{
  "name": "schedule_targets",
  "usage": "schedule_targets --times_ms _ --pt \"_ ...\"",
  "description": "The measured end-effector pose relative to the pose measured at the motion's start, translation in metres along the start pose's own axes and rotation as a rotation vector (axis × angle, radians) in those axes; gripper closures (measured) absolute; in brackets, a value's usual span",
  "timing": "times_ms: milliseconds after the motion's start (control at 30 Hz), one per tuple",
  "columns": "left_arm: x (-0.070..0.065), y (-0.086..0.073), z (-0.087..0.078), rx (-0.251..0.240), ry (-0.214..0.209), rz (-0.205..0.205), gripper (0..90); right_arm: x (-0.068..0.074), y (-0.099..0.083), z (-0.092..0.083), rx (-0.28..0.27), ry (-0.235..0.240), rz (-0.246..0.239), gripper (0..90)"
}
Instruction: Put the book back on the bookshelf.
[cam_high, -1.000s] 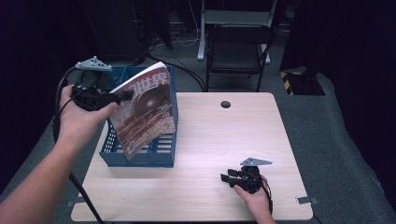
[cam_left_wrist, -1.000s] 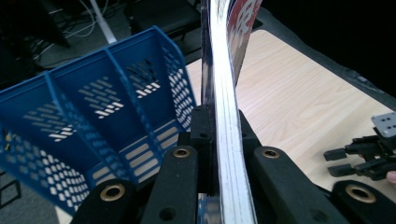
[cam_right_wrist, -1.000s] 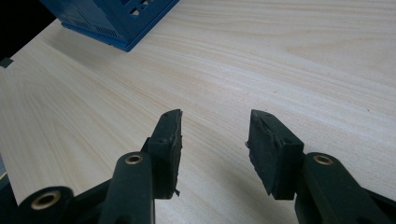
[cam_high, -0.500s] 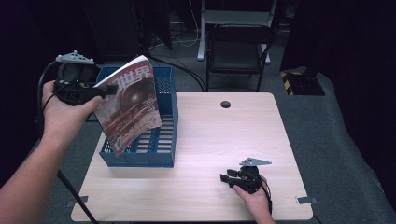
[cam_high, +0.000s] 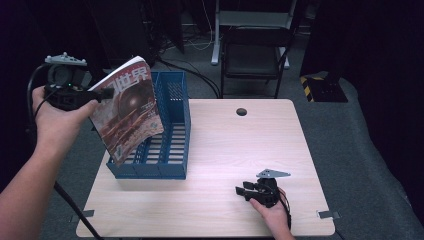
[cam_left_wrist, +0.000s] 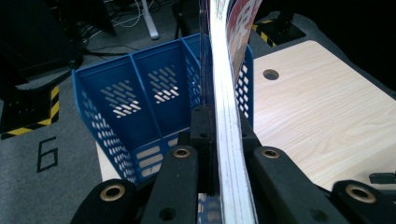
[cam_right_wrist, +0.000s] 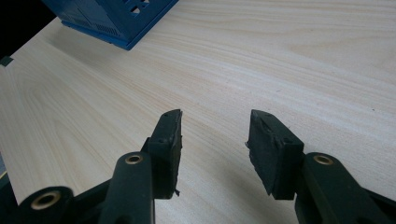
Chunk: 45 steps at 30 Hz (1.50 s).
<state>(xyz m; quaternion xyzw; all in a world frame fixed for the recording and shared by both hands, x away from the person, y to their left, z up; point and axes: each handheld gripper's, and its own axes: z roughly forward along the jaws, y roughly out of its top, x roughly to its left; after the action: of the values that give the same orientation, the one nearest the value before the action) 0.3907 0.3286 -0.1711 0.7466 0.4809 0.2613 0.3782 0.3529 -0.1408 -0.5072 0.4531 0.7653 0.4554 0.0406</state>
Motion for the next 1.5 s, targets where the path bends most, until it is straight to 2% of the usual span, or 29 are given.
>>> schedule_targets --times_ms 300,567,667,800,1000,1500 --pt "0.016 -0.004 0.0 -0.008 0.039 -0.049 84.1 0.0 0.0 0.0 0.005 -0.001 0.004 54.3" --pt "0.028 -0.007 0.009 -0.027 0.08 -0.101 84.1 0.0 0.0 0.001 0.003 -0.003 -0.009 54.3" --pt "0.031 -0.007 0.012 -0.021 0.09 -0.105 84.0 0.0 0.0 0.001 0.006 0.002 -0.002 54.3" --pt "0.031 -0.004 0.017 -0.017 0.1 -0.117 84.0 0.001 0.0 0.001 0.007 0.004 0.001 54.3" --pt "0.027 0.0 0.025 -0.012 0.113 -0.108 84.0 0.001 0.0 0.001 0.001 0.004 -0.005 54.2" --pt "0.025 0.003 0.047 -0.021 0.131 -0.159 84.0 0.001 0.0 0.002 0.001 0.006 -0.004 54.3"
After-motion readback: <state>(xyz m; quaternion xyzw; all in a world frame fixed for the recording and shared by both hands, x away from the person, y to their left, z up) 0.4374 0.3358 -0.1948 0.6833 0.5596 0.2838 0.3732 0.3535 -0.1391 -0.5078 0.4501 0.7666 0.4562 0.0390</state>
